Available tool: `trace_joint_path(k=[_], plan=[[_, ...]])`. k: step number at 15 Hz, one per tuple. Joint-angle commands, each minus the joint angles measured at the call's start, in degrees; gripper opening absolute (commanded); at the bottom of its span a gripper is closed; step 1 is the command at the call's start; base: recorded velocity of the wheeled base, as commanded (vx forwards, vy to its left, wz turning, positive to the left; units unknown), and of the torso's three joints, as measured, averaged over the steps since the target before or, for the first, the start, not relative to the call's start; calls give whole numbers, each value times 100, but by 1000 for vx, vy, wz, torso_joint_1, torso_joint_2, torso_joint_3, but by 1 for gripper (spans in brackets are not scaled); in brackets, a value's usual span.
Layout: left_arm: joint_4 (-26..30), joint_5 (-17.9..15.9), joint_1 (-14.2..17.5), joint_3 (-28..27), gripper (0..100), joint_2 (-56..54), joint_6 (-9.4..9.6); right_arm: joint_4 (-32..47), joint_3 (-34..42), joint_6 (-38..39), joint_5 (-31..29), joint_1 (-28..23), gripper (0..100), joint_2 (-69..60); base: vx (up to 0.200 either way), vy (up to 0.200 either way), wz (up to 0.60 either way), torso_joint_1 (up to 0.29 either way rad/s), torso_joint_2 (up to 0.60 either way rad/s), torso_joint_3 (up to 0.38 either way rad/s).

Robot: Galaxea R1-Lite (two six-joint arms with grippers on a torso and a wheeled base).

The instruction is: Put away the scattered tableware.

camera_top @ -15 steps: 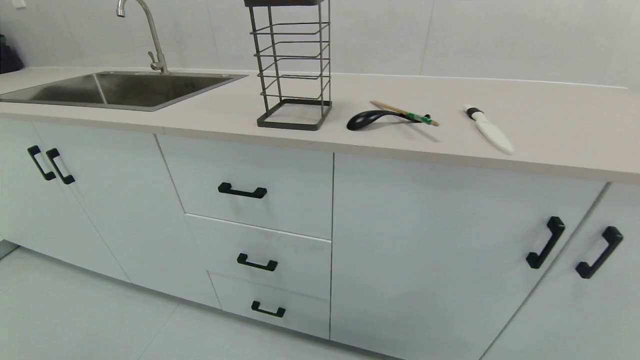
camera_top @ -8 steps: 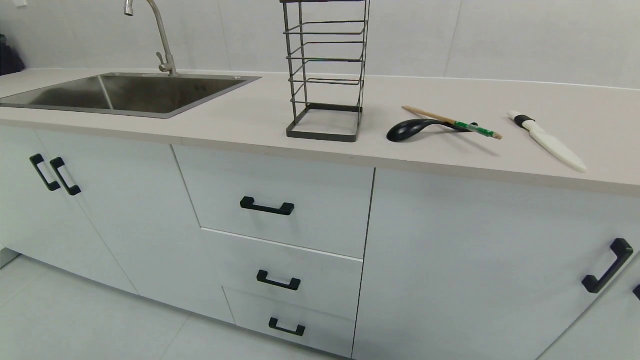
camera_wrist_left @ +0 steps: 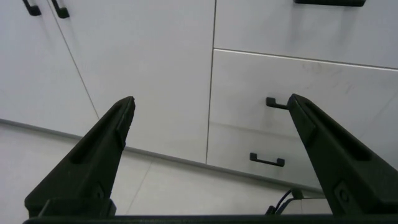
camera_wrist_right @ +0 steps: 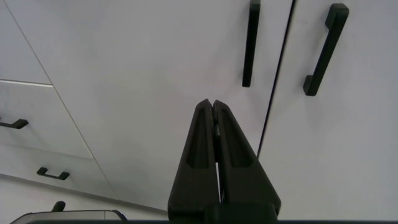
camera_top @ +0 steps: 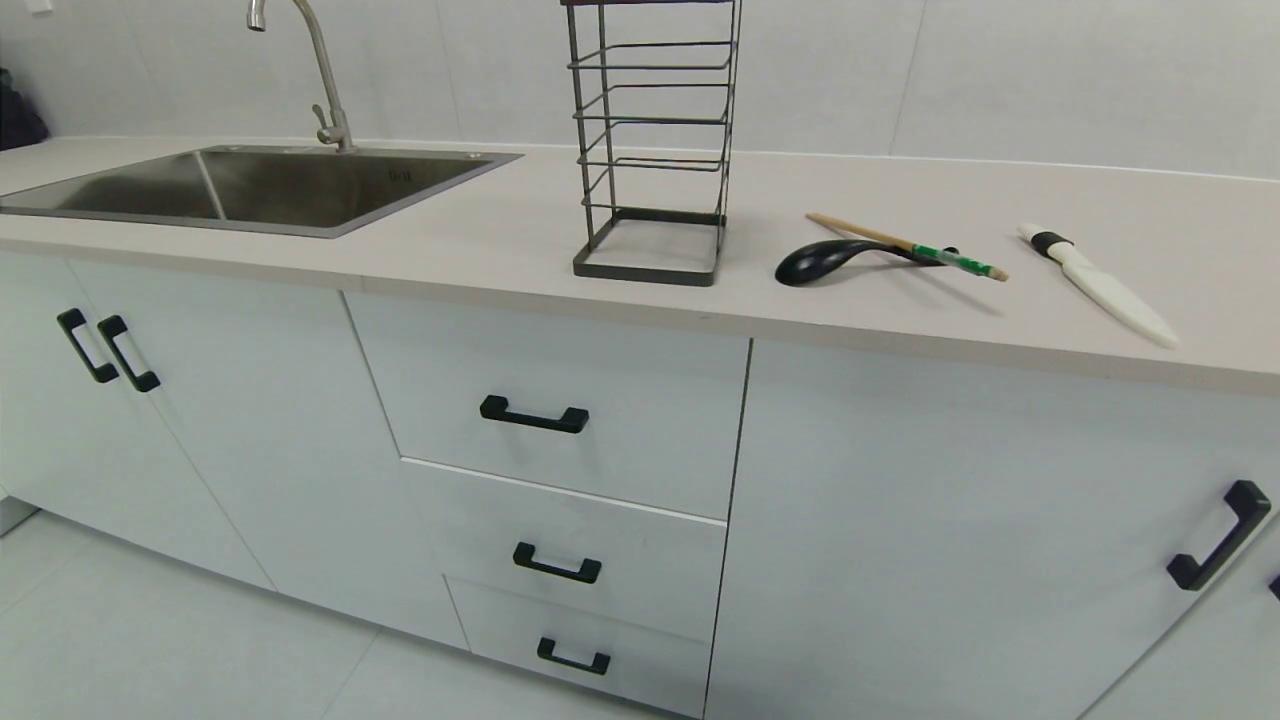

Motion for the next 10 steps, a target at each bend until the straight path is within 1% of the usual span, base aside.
trace_joint_path(k=[1, 3, 4, 5, 6, 7, 8, 9, 10], plan=[[0, -6, 0, 0, 100, 0, 6, -1, 1, 6, 0, 0, 0, 15, 0, 0, 0, 0, 0, 0], [0, -24, 0, 0, 100, 0, -2, -1, 1, 6, 0, 0, 0, 15, 0, 0, 0, 0, 0, 0], [-9, -42, 0, 0, 100, 0, -64, -1, 1, 6, 0, -9, 0, 15, 0, 0, 0, 0, 0, 0], [-9, -59, 0, 0, 100, 0, -64, -1, 1, 6, 0, 0, 0, 15, 0, 0, 0, 0, 0, 0], [-167, -147, 0, 0, 100, 0, -20, -1, 1, 6, 0, 0, 0, 15, 0, 0, 0, 0, 0, 0], [-703, -156, 18, -272, 100, 26, -64, -1, 1, 6, 0, 0, 0, 15, 0, 0, 0, 0, 0, 0], [-1134, -191, 114, -888, 100, 378, -29, -1, 1, 6, 0, 0, 0, 15, 0, 0, 0, 0, 0, 0], [-1072, -209, 141, -1099, 100, 492, 77, -1, 1, 6, 0, -9, 0, 15, 0, 0, 0, 0, 0, 0], [-940, -217, 79, -1090, 100, 501, 147, -1, 1, 6, 0, 0, 0, 15, 0, 0, 0, 0, 0, 0]])
